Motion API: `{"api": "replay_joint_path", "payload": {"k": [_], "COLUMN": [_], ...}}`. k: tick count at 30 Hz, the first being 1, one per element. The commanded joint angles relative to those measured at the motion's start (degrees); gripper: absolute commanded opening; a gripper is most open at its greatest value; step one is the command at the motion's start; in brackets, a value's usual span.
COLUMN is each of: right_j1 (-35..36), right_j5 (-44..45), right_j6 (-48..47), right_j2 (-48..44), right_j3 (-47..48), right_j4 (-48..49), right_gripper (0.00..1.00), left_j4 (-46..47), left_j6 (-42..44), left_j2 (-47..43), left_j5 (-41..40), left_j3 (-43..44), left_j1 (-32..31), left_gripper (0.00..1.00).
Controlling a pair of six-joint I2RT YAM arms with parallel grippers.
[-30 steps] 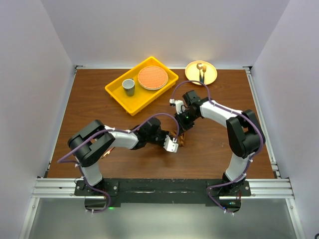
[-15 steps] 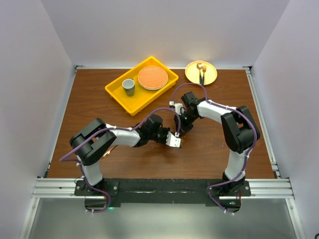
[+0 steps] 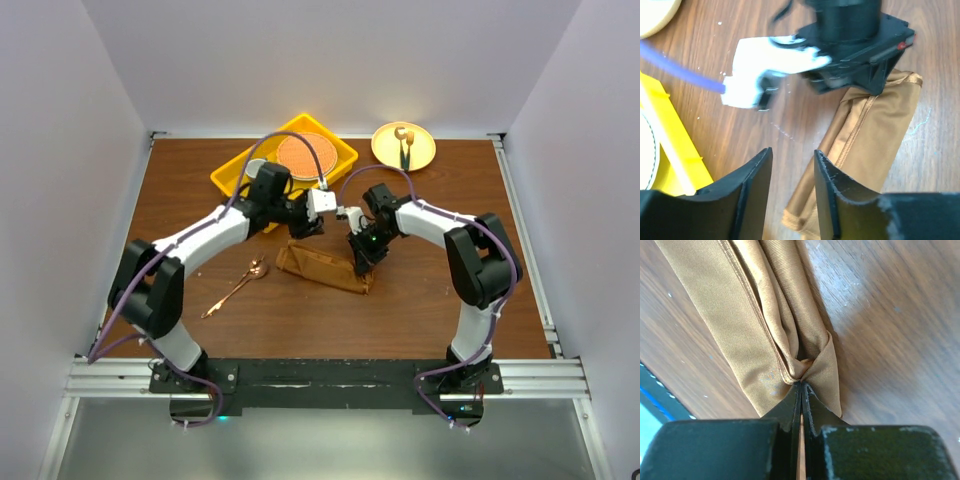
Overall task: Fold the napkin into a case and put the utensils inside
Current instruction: Stuff the top corner of the smaller-rectangle-folded napkin into the folded napkin.
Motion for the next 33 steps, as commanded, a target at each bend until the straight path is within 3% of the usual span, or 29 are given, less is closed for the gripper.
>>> {"api": "replay_joint_path", "payload": {"k": [1,12,16,17,33], "right_j1": [-0.64,-0.73,-0.73,-0.64,-0.73], "right_j5": [8.85,8.51,8.24,8.33,7.36], "right_j6": [-11.88,-26.99,-30.17,-30.61,-36.59], "right_j2": [-0.29,-5.74,-6.09,-6.18,-7.94], "right_j3": [-1.07,-7.04,-7.92,-8.1,-9.59], "right_j4": [0.93,2.16,3.82,4.18,7.52], "right_gripper": [0.0,0.0,0.0,0.0,0.0], "left_j4": [-20.99,-26.8,-22.5,-21.8,-17.32], "left_j6": [0.58,-0.38,-5.64,-6.18,-8.12], "left_j2": [8.2,17.53,16.83,16.92,22.63], "left_j5": [10.75,16.12,16.82,16.65,11.2], "left_j3": [10.89,15.4,14.43,14.43,15.05], "left_j1": [5.05,5.76,5.67,5.49,0.05], "left_gripper": [0.46,0.54,0.58,0.66,0.76]}}
